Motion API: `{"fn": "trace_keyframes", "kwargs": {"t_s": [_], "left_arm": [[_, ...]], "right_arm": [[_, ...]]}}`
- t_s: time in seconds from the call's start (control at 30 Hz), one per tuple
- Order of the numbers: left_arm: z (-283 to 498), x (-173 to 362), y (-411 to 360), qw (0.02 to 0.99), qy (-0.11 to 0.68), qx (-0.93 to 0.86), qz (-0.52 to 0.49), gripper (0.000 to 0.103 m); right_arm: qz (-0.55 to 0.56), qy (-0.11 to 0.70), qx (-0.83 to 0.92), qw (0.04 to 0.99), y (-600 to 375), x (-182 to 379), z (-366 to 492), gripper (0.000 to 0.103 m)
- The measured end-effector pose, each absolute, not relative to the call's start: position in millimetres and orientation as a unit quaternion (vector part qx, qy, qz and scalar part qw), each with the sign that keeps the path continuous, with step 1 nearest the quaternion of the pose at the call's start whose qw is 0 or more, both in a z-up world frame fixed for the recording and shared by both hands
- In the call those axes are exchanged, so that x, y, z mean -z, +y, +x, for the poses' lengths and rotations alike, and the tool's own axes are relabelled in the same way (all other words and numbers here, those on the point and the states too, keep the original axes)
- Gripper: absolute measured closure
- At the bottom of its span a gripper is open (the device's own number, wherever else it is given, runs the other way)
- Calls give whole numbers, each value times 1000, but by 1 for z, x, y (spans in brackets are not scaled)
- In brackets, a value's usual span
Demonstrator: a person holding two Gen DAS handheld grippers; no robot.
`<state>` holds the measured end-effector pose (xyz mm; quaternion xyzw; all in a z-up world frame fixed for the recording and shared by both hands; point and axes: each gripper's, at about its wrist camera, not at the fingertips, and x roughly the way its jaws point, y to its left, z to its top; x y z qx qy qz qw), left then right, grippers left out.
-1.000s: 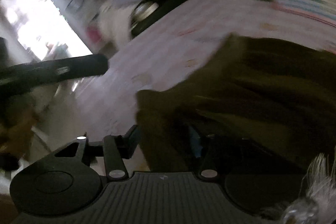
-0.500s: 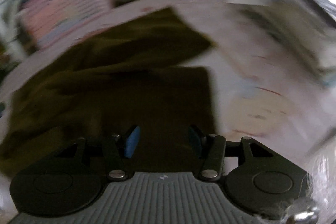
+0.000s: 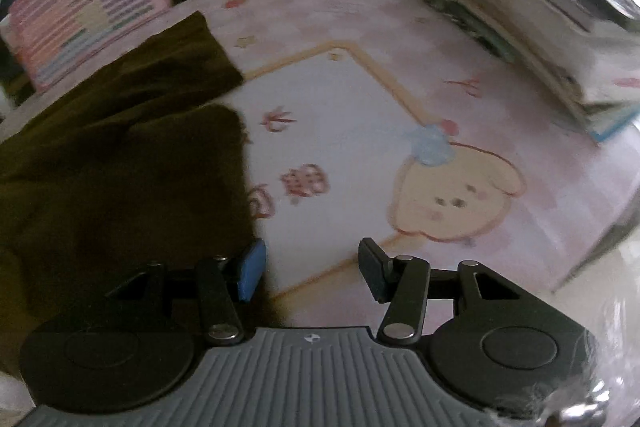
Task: Fold clothes
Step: 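Lay the fleece flat on the mat, pulling its edges apart with both grippers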
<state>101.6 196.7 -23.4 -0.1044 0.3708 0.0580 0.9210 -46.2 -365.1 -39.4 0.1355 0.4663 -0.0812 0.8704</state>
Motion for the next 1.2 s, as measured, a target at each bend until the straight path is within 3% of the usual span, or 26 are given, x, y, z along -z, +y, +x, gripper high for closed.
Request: {"fn": "trace_keyframes", "kwargs": {"t_s": [0.3,0.4,0.53,0.67,0.9,1.2], "left_arm": [[29,16,201,930,340,-16,-139,82],[18,26,196,923,358,-6,-139,82],[12,42,183,911,388,-6,-139,82],[15,52,159,907,398,19,-139,81],[26,48,135,916,385,38,-106,76],[21,40,143,920,362,75,-129,77]], "right_arm": [[90,480,11,873,-330,35,-26,59],[35,484,-26,874,-310,34,-23,88],[-52,483,-61,872,-293,32,-17,96],[-93,469,11,878,-316,37,0,103],[-36,444,101,890,-374,34,21,102],[12,447,-42,893,-310,25,-26,102]]}}
